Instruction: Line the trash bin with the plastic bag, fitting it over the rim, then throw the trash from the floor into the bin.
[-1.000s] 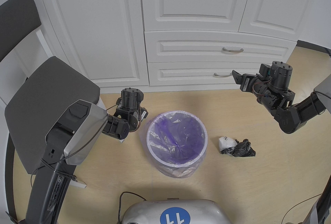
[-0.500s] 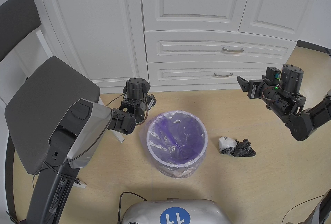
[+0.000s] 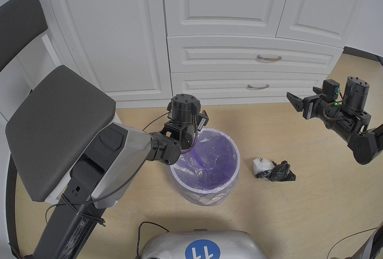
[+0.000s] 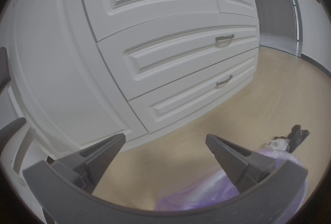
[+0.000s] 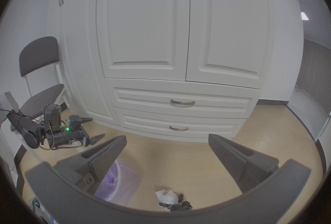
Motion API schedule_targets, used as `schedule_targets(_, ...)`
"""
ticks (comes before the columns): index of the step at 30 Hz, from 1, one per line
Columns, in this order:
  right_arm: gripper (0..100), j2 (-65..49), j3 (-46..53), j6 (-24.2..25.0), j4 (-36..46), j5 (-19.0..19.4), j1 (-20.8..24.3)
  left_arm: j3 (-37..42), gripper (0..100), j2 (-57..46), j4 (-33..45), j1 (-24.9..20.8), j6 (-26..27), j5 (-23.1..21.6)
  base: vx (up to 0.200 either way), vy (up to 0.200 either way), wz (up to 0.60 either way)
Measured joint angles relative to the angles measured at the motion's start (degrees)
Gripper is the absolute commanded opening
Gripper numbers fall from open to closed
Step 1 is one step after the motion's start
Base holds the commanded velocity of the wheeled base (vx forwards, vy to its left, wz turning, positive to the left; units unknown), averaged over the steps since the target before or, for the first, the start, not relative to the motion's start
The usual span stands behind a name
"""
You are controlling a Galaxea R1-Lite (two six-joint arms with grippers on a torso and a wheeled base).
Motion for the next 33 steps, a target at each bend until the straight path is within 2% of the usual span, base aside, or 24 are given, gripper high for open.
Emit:
schedule_targets(8, 100, 3.29, -1.63, -0.04, 0.24, 5.00, -5.01, 1.19, 100, 0.07, 3.07, -2.21, -1.89, 0.13, 0.000, 0.000, 0.00)
schedule_targets(15, 100, 6.55, -3.56, -0.01, 0.33, 11.98, -10.72, 8.35, 100, -3.28, 7.12, -3.15, -6.12, 0.16, 0.000, 0.000, 0.00)
schedule_targets(21, 100, 8.19, -4.69, 0.33, 1.16, 15.74, -13.52, 13.20, 100, -8.96, 17.31, -4.05, -12.78, 0.11, 0.000, 0.000, 0.00)
schedule_targets(27, 100, 7.75, -5.66, 2.33, 8.41, 18.53, -14.35, 16.19, 100, -14.18, 27.67, -3.69, -21.36, -1.73, 0.000, 0.000, 0.00)
schedule_targets(33, 100, 5.88, -7.83, 5.72, 17.25, 19.92, -13.87, 19.71, 100, -17.18, 29.10, -2.18, -23.22, -6.62, 0.000, 0.000, 0.00)
